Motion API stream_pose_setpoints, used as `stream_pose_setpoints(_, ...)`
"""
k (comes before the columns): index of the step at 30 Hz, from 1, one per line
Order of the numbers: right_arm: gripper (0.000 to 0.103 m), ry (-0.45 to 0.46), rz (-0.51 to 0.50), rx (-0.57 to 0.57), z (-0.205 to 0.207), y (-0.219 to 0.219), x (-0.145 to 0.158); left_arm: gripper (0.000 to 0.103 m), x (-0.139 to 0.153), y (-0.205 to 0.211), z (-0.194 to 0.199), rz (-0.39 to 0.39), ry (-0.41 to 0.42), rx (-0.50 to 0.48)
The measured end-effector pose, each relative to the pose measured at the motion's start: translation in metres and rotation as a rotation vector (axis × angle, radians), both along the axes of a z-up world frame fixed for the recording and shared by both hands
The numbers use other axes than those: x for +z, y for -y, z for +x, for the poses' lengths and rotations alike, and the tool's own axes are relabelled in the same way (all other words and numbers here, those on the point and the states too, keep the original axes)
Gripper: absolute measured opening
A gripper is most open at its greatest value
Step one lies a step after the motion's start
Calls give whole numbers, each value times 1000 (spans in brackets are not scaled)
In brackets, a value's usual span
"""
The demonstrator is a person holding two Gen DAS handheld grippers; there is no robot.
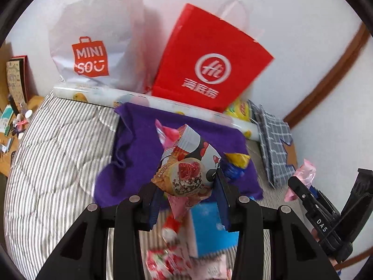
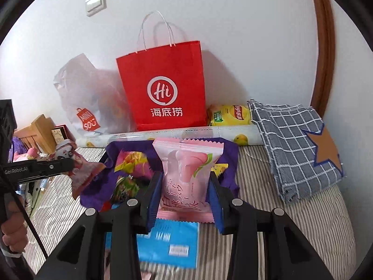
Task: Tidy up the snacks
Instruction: 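Carry the pink packet and panda-print bag with both tools toward the purple towel, then lower both snacks onto the purple towel and open both tools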
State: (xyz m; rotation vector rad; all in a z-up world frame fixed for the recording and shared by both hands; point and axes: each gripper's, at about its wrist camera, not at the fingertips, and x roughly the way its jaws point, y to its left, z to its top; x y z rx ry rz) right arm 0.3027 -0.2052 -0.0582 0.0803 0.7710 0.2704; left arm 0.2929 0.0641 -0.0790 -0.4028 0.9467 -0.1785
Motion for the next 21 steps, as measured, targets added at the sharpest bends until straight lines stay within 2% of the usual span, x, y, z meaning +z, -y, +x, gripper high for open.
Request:
stream_pose_setpoints(4, 36, -33, -10, -17, 29, 3, -17, 41, -16, -13, 21, -19, -32, 35)
stream_pose_setpoints(8, 36, -66, -70, -48, 47, 3, -39, 41, -33, -19, 39, 16, -53, 56)
stream_pose_setpoints(12, 36, -118, -66, -46, 59, 4, -62, 41, -50, -20, 50, 42, -65, 58)
stream_pose_setpoints(21, 36, -169, -79, -8, 66, -6, -87, 39, -79, -22, 61, -6, -112, 32)
